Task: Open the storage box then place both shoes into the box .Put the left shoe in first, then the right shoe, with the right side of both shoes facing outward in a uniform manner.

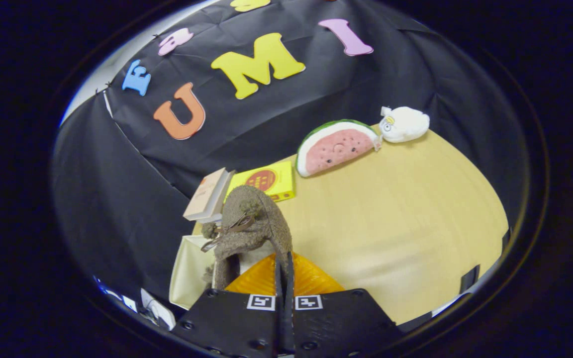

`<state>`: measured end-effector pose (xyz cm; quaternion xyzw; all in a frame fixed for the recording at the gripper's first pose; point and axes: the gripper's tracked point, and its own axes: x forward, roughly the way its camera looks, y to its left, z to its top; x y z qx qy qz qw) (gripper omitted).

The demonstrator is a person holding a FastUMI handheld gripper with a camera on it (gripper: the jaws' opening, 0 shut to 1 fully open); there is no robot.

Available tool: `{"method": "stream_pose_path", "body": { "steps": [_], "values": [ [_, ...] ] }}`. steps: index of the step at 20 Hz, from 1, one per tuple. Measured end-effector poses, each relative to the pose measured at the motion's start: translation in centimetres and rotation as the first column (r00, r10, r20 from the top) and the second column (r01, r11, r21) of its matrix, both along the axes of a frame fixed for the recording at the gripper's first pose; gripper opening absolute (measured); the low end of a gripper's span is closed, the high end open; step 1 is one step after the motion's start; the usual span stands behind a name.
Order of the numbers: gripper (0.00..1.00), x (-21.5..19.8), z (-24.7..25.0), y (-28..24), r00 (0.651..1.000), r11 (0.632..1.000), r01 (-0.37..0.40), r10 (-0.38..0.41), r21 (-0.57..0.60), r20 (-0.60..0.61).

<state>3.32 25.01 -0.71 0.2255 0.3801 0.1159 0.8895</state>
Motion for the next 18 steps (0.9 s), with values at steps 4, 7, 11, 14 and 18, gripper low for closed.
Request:
{"method": "stream_pose_path", "body": {
  "steps": [4, 7, 11, 14, 18],
  "values": [
    [0.00, -0.5, 0.9, 9.0, 1.000, 1.000, 0.015, -0.015, 0.025, 0.018],
    [0.00, -0.7, -0.6, 13.1, 0.998, 0.998, 0.053, -0.053, -0.015, 0.026],
    [0.00, -1.4, -3.1, 16.3, 0.993, 0.992, 0.119, -0.118, -0.031, 0.018],
    [0.00, -1.9, -4.7, 16.7, 0.985, 0.984, 0.170, -0.168, -0.061, 0.033],
    [0.00, -3.3, -7.6, 15.7, 0.974, 0.967, 0.221, -0.224, -0.126, -0.010]
  ]
}}
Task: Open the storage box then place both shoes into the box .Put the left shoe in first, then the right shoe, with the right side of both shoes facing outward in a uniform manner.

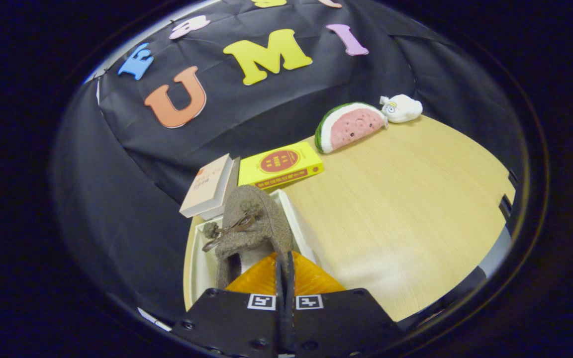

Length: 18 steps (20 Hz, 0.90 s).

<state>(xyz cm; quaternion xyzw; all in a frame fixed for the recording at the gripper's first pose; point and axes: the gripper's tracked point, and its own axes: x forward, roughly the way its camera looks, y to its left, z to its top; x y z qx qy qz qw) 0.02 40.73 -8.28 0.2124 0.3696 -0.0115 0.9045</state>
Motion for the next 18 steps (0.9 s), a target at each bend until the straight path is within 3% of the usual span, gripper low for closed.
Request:
{"method": "stream_pose_path", "body": {
  "steps": [2, 6, 7, 12, 16, 18],
  "values": [
    [0.02, 0.1, 0.2, 0.6, 1.000, 1.000, -0.012, 0.012, 0.016, 0.026],
    [0.29, -0.4, 1.3, 1.2, 0.996, 0.998, -0.060, 0.058, 0.027, 0.070],
    [0.45, -0.5, 1.7, 1.3, 0.993, 0.997, -0.079, 0.076, 0.023, 0.086],
    [0.94, -0.9, 4.8, -0.4, 0.967, 0.988, -0.145, 0.152, -0.045, 0.202],
    [0.96, -1.4, 8.4, -3.7, 0.925, 0.978, -0.167, 0.200, -0.126, 0.324],
    [0.96, -1.1, 10.9, -7.1, 0.875, 0.970, -0.121, 0.205, -0.212, 0.439]
  ]
}}
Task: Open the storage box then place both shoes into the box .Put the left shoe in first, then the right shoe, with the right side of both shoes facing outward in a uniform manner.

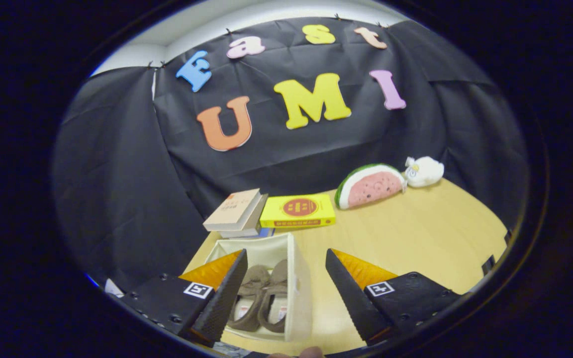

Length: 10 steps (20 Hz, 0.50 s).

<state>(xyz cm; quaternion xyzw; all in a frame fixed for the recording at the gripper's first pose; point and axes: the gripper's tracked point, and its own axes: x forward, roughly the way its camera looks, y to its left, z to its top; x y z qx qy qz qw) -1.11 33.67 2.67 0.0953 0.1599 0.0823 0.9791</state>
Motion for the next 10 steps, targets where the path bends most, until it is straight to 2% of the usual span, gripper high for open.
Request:
{"method": "stream_pose_path", "body": {
  "steps": [3, 6, 10],
  "values": [
    [0.96, -1.8, 3.0, -3.7, 0.989, 0.998, 0.022, -0.013, -0.054, 0.147],
    [0.96, -3.9, 5.3, -6.0, 0.962, 0.995, 0.036, -0.011, -0.090, 0.271],
    [0.95, -6.6, 6.0, -6.6, 0.934, 0.990, 0.019, 0.031, -0.137, 0.356]
  ]
}}
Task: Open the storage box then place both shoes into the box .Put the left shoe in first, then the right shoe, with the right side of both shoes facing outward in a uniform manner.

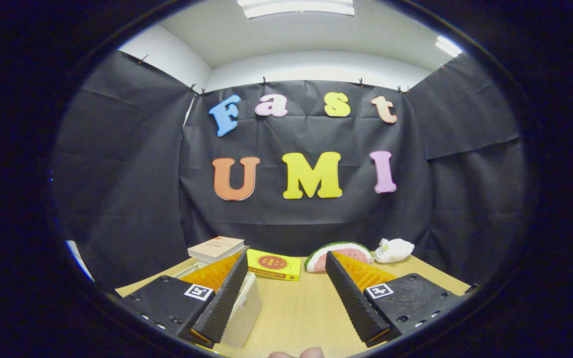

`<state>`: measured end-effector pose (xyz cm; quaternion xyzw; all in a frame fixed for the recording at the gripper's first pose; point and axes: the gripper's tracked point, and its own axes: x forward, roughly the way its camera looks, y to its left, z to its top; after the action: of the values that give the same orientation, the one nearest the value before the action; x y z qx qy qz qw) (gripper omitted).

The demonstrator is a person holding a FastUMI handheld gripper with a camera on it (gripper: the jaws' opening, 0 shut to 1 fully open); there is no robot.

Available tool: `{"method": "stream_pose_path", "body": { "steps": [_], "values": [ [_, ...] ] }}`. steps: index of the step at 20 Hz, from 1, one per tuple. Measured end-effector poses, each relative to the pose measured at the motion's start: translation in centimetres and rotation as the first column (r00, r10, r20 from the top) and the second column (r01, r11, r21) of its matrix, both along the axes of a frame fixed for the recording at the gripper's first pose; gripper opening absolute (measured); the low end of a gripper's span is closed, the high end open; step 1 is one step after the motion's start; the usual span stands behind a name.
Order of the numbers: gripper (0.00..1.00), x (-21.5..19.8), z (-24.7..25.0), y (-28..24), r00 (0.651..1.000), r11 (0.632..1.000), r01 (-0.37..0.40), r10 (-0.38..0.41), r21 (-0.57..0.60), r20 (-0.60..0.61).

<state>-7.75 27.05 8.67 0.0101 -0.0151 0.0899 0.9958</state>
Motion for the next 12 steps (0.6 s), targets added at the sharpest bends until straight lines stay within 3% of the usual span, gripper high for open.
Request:
{"method": "stream_pose_path", "body": {
  "steps": [8, 12],
  "values": [
    [0.95, -1.7, 2.6, -2.9, 0.994, 1.000, 0.010, -0.011, 0.007, 0.110],
    [0.95, -1.3, 2.9, -5.1, 0.994, 1.000, 0.006, -0.009, 0.022, 0.110]
  ]
}}
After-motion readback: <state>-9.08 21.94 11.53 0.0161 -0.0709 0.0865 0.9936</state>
